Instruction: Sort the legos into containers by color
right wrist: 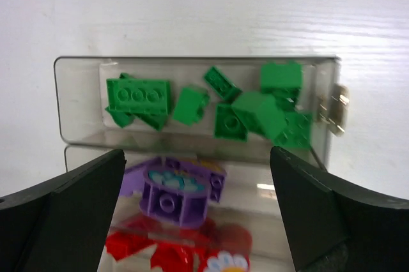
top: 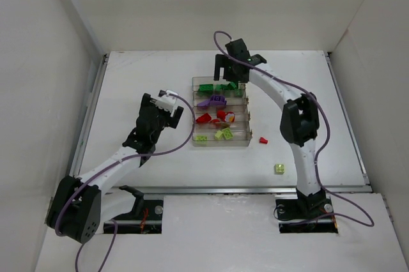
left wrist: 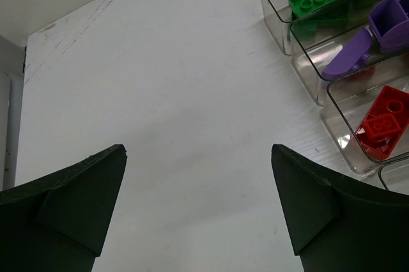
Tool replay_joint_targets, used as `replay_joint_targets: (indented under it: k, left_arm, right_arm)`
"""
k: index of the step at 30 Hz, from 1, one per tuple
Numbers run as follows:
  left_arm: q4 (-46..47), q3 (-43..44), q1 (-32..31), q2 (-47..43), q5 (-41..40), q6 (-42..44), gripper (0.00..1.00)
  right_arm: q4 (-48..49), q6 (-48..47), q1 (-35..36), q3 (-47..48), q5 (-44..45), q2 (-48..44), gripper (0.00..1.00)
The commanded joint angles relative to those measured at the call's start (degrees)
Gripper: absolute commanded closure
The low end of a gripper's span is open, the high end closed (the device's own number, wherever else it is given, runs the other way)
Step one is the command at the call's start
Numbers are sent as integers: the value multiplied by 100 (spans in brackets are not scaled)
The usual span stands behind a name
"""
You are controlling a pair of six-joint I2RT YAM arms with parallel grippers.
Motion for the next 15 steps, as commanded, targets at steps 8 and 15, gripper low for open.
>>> replay_joint_targets:
  k: [8,15]
  left_arm:
    - [290,135,26,-267,272,-283,5]
    - [563,-50,-97,-424,457,-284,5]
  right_arm:
    - [-684,510,-487,-3895,569,-3880,0]
    - [-1107,2092,-488,-6800,289,-6062,1]
